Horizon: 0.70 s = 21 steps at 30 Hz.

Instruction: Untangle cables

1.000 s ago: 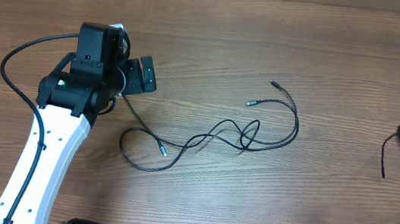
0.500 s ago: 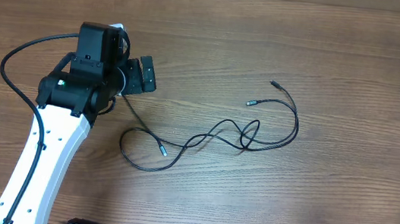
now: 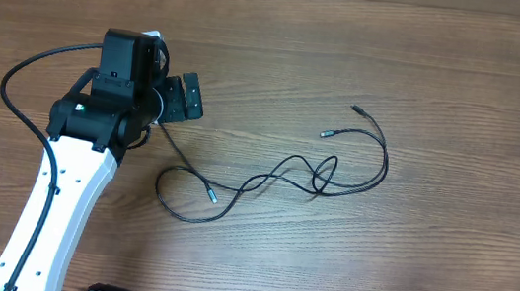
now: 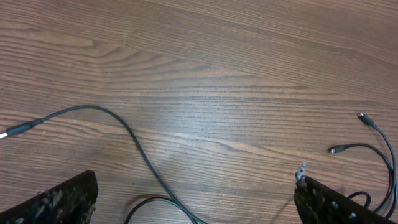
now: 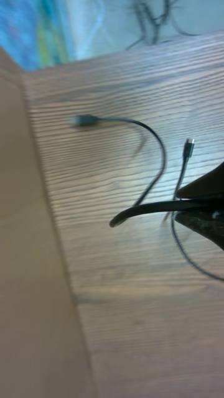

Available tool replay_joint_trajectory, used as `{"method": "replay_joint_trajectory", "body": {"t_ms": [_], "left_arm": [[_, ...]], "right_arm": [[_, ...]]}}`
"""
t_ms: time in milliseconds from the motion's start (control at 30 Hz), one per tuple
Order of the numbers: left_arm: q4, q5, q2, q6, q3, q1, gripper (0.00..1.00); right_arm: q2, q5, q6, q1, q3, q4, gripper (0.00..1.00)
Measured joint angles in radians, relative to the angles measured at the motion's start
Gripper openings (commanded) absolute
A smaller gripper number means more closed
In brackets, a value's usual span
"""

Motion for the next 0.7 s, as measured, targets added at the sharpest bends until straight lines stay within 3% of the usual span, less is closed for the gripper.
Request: {"method": "replay_joint_trajectory", "body": {"t_ms": [467, 700], "left_arm": [[0.000, 0.000, 0.000, 0.000, 0.000, 0.000, 1.00], [0.000, 0.000, 0.000, 0.000, 0.000, 0.000, 1.00]], "right_arm": [[0.060, -0.111, 0.034, -0.005, -0.249, 0.197, 0.04], [0.060, -0.121, 0.070, -0.005, -0.373, 0.289, 0.20]]}}
